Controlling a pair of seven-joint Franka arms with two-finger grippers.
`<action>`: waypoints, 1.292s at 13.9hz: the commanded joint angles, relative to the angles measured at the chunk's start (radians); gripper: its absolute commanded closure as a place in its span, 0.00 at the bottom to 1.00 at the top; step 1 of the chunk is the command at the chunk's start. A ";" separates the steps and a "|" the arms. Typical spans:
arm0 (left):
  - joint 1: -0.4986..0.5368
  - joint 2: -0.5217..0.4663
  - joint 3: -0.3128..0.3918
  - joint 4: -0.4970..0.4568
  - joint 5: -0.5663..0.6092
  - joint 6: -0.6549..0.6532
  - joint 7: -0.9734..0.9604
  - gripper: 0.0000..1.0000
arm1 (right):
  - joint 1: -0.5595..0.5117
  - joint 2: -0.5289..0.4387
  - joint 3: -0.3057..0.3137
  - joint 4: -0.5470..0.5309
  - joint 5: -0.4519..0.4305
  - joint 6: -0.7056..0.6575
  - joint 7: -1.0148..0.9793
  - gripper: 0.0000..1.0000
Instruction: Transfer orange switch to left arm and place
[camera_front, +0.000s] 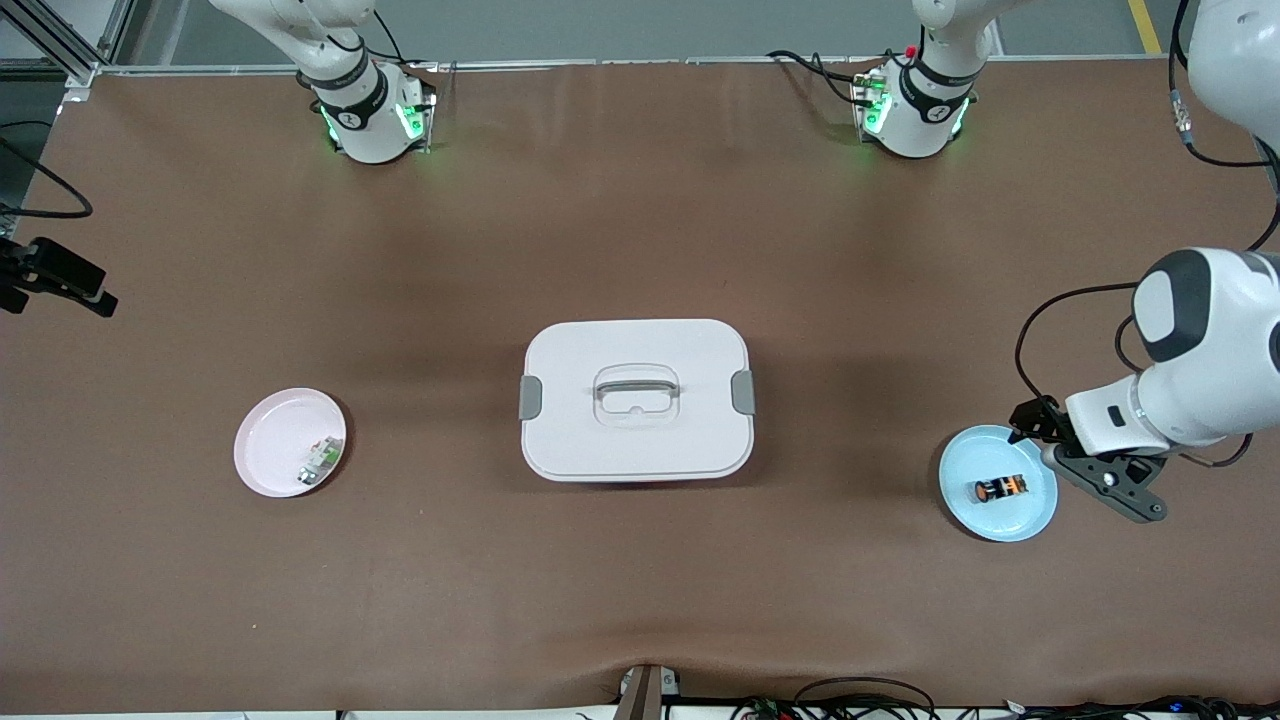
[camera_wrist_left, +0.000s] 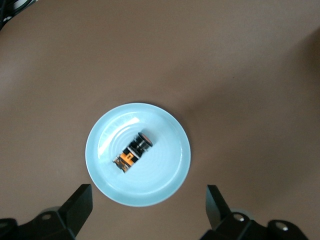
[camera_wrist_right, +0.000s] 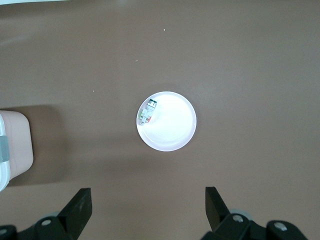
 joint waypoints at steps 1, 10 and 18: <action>0.004 -0.092 -0.007 -0.016 -0.021 -0.085 -0.168 0.00 | -0.008 0.005 0.007 0.036 0.010 -0.035 -0.001 0.00; 0.004 -0.347 -0.034 -0.016 -0.025 -0.323 -0.432 0.00 | -0.009 -0.001 0.007 0.170 0.113 -0.183 -0.003 0.00; -0.189 -0.425 0.122 0.082 -0.025 -0.491 -0.497 0.00 | -0.009 0.033 -0.002 0.178 0.107 -0.127 -0.009 0.00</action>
